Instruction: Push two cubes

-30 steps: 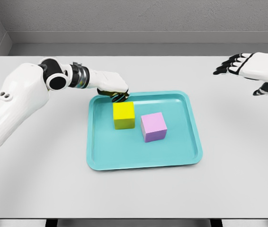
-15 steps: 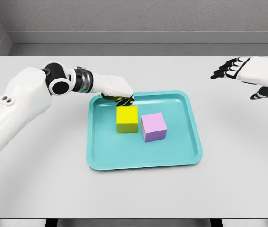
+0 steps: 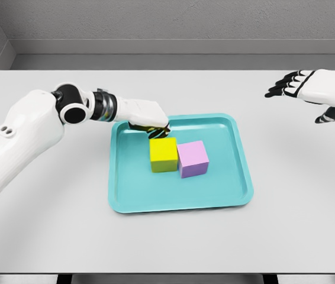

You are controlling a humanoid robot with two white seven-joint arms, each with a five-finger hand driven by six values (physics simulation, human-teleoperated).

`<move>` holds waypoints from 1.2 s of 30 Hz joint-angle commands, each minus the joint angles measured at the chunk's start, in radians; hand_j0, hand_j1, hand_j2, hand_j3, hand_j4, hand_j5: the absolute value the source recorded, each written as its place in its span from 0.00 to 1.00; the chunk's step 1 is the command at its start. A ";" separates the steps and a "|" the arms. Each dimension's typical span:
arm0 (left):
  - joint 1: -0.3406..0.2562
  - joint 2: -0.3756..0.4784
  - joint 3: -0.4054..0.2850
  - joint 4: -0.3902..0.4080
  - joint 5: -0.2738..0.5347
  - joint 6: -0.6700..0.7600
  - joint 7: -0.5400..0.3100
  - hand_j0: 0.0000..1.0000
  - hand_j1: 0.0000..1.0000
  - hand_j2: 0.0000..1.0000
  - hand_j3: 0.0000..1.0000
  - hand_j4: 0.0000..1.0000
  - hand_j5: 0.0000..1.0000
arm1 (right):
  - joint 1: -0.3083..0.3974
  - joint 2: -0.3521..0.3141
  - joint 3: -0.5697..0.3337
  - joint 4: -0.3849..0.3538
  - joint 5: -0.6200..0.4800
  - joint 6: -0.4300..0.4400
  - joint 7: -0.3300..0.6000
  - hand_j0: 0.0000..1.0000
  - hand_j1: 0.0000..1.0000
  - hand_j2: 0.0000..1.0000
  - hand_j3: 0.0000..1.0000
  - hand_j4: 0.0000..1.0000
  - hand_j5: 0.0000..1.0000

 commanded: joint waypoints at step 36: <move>-0.005 0.111 -0.017 -0.092 0.135 0.003 0.000 0.20 0.20 0.20 0.20 0.20 0.20 | 0.011 -0.016 0.012 -0.002 -0.005 0.003 0.000 1.00 1.00 1.00 1.00 1.00 1.00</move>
